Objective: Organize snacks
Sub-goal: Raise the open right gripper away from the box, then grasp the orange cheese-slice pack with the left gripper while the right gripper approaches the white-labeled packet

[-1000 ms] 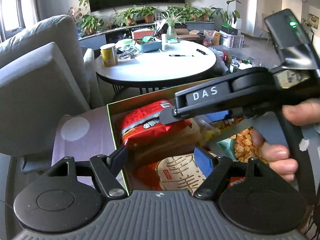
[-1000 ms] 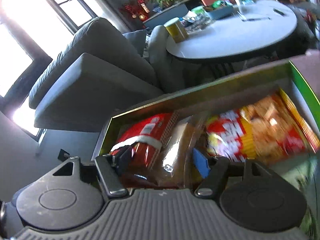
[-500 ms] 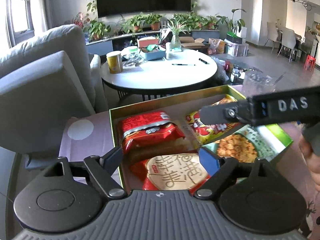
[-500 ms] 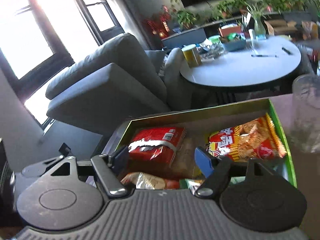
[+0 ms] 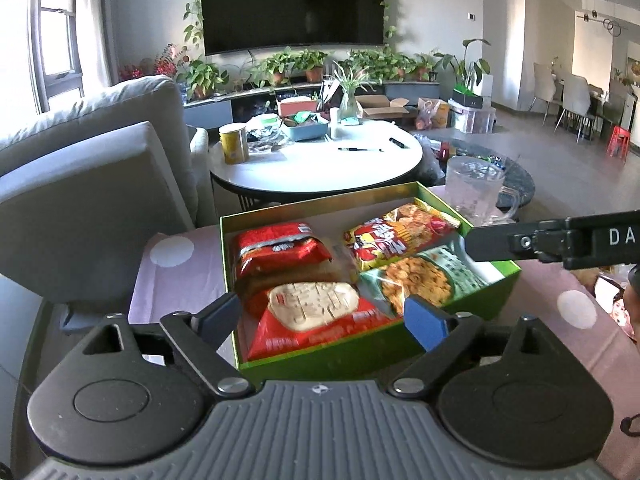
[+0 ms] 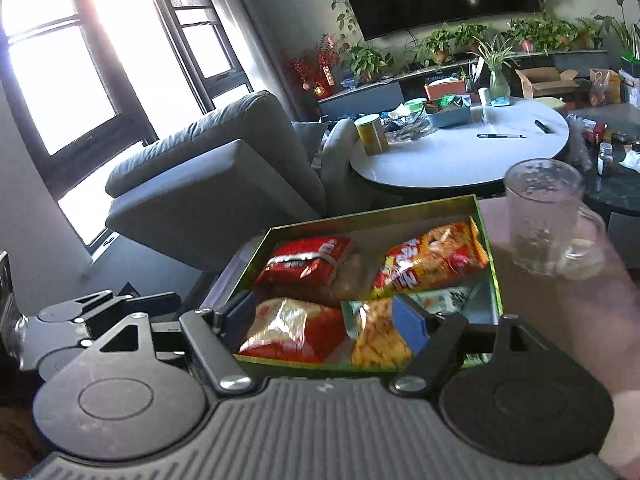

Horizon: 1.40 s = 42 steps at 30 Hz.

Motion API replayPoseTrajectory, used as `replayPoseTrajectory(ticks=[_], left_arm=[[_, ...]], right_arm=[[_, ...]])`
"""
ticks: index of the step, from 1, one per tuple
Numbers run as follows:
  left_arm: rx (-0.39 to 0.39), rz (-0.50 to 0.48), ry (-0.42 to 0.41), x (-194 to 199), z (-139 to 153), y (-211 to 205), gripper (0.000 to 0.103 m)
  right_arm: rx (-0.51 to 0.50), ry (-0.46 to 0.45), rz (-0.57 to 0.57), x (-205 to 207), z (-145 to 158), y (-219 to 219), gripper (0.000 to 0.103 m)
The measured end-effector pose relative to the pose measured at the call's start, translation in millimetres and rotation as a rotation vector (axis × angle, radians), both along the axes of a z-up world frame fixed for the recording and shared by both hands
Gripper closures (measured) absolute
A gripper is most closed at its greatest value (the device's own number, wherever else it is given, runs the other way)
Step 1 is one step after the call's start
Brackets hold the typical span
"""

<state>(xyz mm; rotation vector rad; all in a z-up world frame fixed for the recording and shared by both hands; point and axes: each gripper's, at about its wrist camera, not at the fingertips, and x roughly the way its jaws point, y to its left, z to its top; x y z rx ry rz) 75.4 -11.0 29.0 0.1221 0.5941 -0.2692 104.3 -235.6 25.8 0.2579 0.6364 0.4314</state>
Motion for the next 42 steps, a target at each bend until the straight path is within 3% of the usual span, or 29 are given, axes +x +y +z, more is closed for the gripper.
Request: replayPoseTrajectory(ticks=[13, 29, 42], left_arm=[[0.036, 0.033, 0.007, -54.9, -12.3, 6.8, 0.012], [0.116, 0.082, 0.119, -108.7, -60.1, 26.4, 0.012], [0.134, 0.101, 0.179, -116.3, -89.2, 37.5, 0.014]], right_arm=[[-0.006, -0.017, -0.043, -40.6, -5.4, -23.2, 0.039], [-0.088, 0.049, -0.04, -66.1, -32.5, -11.7, 0.039], [-0.118, 0.119, -0.045, -73.6, -51.0, -5.9, 0.038]])
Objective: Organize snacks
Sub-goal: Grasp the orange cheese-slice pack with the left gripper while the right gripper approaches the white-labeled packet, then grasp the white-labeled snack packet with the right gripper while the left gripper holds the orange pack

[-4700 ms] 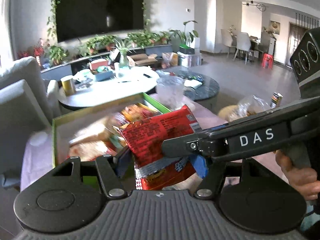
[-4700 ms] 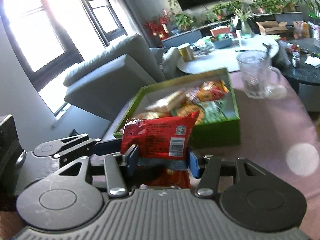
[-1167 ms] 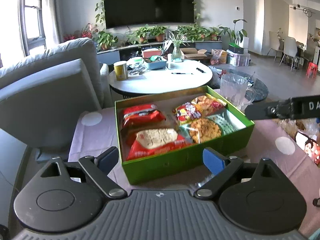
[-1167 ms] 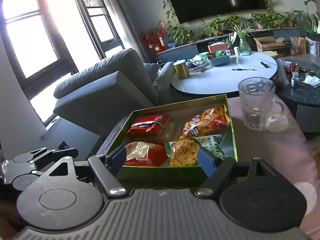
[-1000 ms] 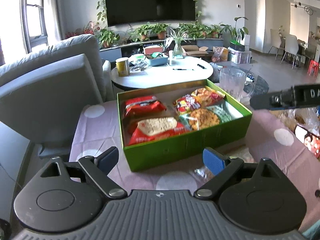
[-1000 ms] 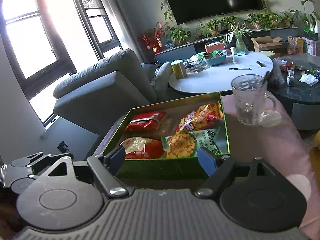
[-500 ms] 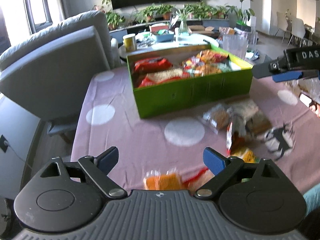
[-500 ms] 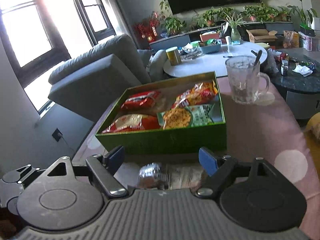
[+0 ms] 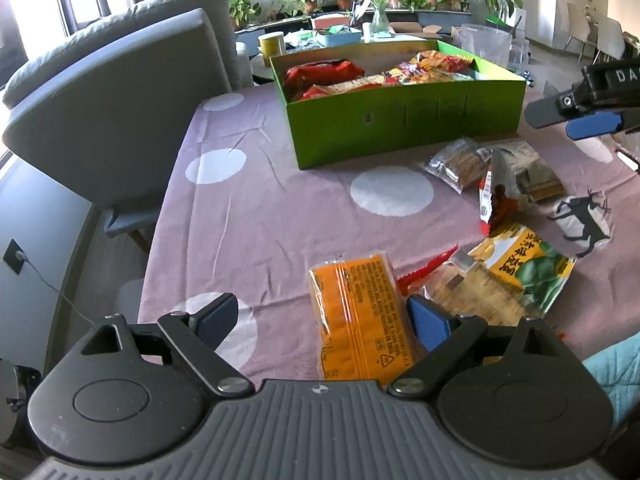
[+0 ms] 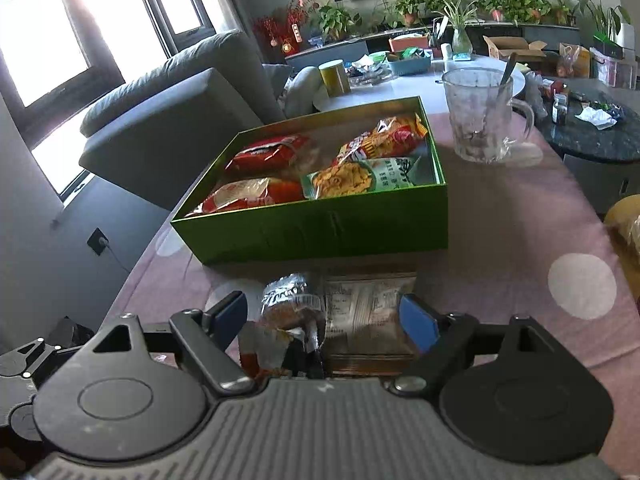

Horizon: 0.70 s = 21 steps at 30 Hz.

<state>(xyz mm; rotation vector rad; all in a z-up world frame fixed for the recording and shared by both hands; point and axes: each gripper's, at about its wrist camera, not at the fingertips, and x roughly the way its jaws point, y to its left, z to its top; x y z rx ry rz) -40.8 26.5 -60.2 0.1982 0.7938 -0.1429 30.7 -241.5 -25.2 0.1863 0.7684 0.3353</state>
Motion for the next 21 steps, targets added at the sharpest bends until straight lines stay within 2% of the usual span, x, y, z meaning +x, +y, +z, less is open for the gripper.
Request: replayPoseTrajectory(ticks=[3, 8, 9, 21], left_arm=[[-0.017, -0.008, 0.02, 3.3, -4.4, 0.2, 0.026], [-0.068, 0.003, 0.042, 9.8, -9.9, 4.5, 0.054], [-0.082, 0.004, 0.046, 11.5, -9.7, 5.4, 0.057], [-0.04, 0.003, 0.011, 29.7, -6.2, -3.4, 0.062]], right_arm=[[-0.007, 0.005, 0.0, 0.7, -1.2, 1.3, 0.038], [-0.007, 0.023, -0.012, 4.0, -6.2, -0.1, 0.037], [-0.008, 0.026, -0.013, 4.4, -6.8, -0.4, 0.037], [-0.036, 0.064, -0.052, 11.2, -21.0, -2.8, 0.036]])
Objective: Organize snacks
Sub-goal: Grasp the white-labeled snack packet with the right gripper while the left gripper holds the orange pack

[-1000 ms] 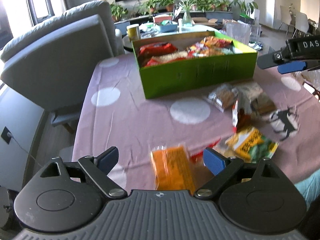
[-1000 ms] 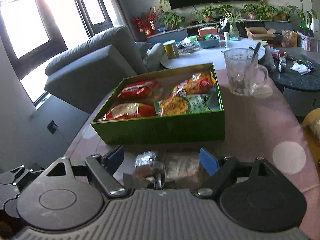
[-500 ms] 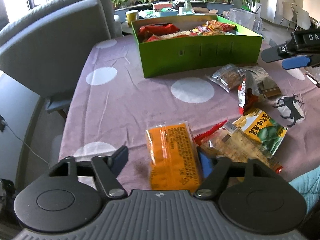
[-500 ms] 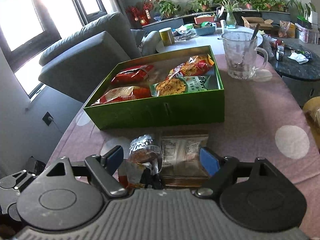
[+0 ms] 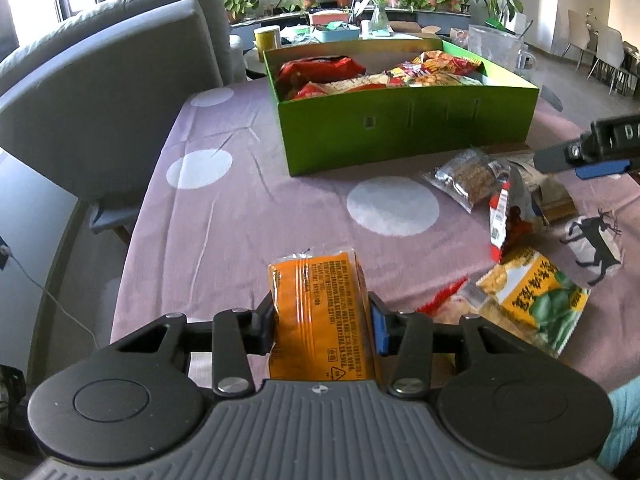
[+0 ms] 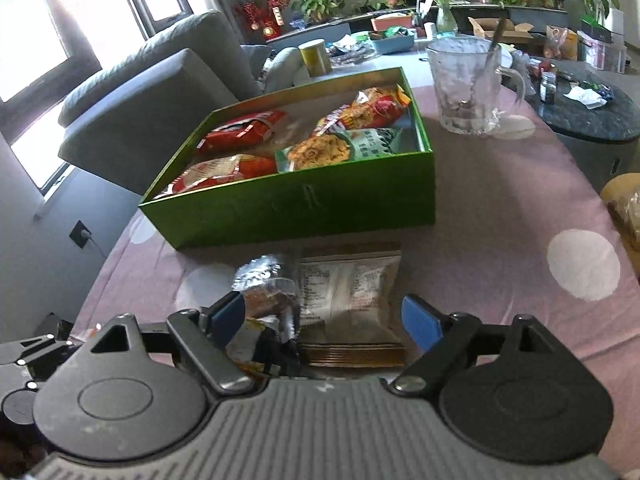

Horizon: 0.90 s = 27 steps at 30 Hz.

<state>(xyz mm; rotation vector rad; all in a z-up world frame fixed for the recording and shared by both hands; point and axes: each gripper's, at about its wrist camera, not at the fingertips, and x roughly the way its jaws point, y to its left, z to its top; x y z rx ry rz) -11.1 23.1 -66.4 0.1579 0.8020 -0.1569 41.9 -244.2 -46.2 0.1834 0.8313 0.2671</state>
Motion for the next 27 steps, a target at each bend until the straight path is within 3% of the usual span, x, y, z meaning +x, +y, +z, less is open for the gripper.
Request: replayPoseTrajectory(ticks=[10, 27], left_arm=[[0.0, -0.012, -0.043, 17.1, 13.5, -5.4, 0.062], [-0.016, -0.023, -0.037, 38.8, 17.2, -13.8, 0.062]], right_arm=[[-0.073, 0.012, -0.031, 7.0, -10.5, 0.2, 0.036], [-0.144, 0.036, 0.005, 21.0, -25.4, 16.3, 0.036]])
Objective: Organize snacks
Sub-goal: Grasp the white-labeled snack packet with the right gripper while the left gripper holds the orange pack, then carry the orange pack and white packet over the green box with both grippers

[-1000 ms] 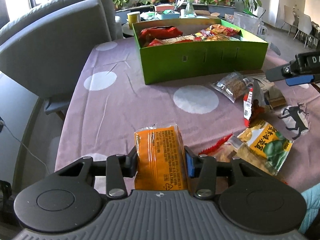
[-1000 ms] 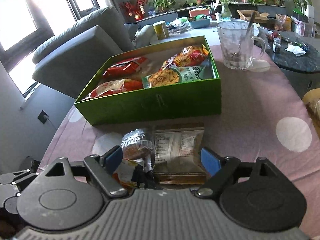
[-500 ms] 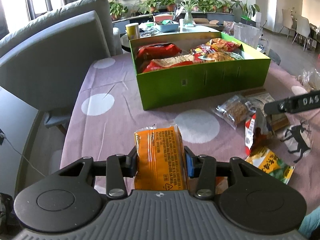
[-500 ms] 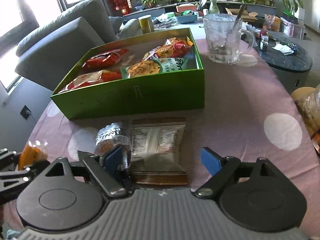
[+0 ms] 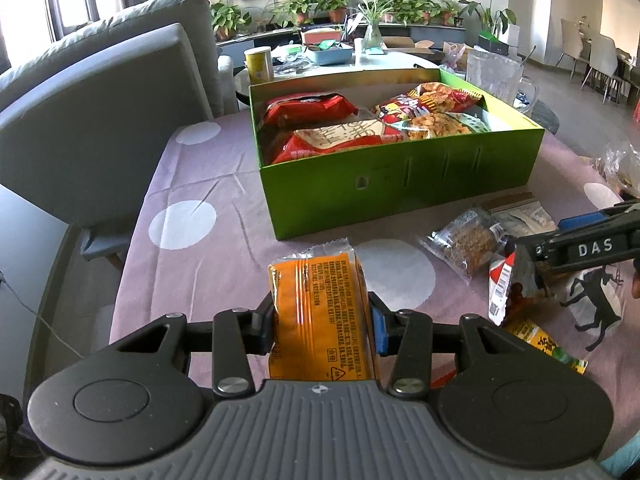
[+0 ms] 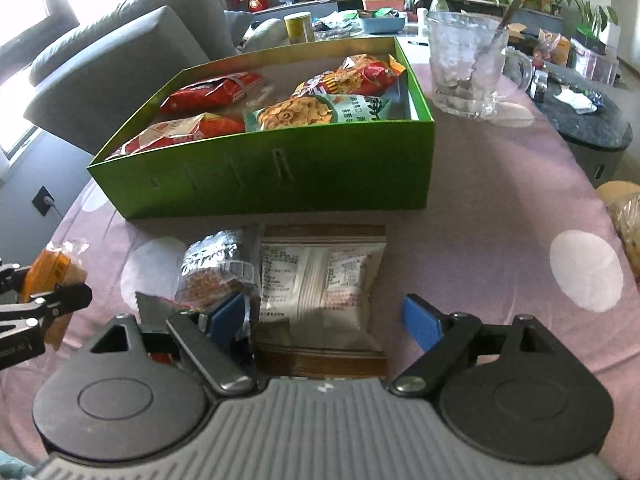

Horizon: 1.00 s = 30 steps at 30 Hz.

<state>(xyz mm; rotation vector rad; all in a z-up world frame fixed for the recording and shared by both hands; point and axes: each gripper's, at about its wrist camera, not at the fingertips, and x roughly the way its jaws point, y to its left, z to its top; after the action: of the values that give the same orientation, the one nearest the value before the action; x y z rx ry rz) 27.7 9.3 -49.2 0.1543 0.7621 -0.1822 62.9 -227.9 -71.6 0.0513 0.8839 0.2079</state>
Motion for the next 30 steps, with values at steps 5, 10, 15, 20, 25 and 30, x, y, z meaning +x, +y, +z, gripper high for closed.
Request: replayPoseTrajectory(ticks=[5, 10, 15, 20, 25, 30], left_arm=[[-0.001, -0.001, 0.004, 4.4, -0.8, -0.7, 0.062], [-0.006, 0.004, 0.009, 8.4, -1.6, -2.0, 0.062], [-0.006, -0.004, 0.009, 8.1, -1.3, -4.6, 0.062], [-0.007, 0.0, 0.004, 6.6, 1.0, -3.6, 0.062], [-0.016, 0.006, -0.006, 5.5, 4.6, -2.6, 0.062], [-0.017, 0.002, -0.018, 3.3, 8.4, -4.2, 0.062]], right_arm=[[-0.036, -0.016, 0.003, 2.9, -3.0, 2.8, 0.035], [-0.062, -0.03, 0.002, 4.8, -5.4, 4.7, 0.031], [-0.091, -0.041, 0.0, 7.8, -7.6, 10.3, 0.029], [-0.123, -0.071, 0.03, 4.6, -5.9, 9.9, 0.035], [-0.089, -0.059, -0.035, 4.9, 1.8, -9.3, 0.043], [-0.038, -0.074, -0.048, 1.3, 11.7, -17.8, 0.043]])
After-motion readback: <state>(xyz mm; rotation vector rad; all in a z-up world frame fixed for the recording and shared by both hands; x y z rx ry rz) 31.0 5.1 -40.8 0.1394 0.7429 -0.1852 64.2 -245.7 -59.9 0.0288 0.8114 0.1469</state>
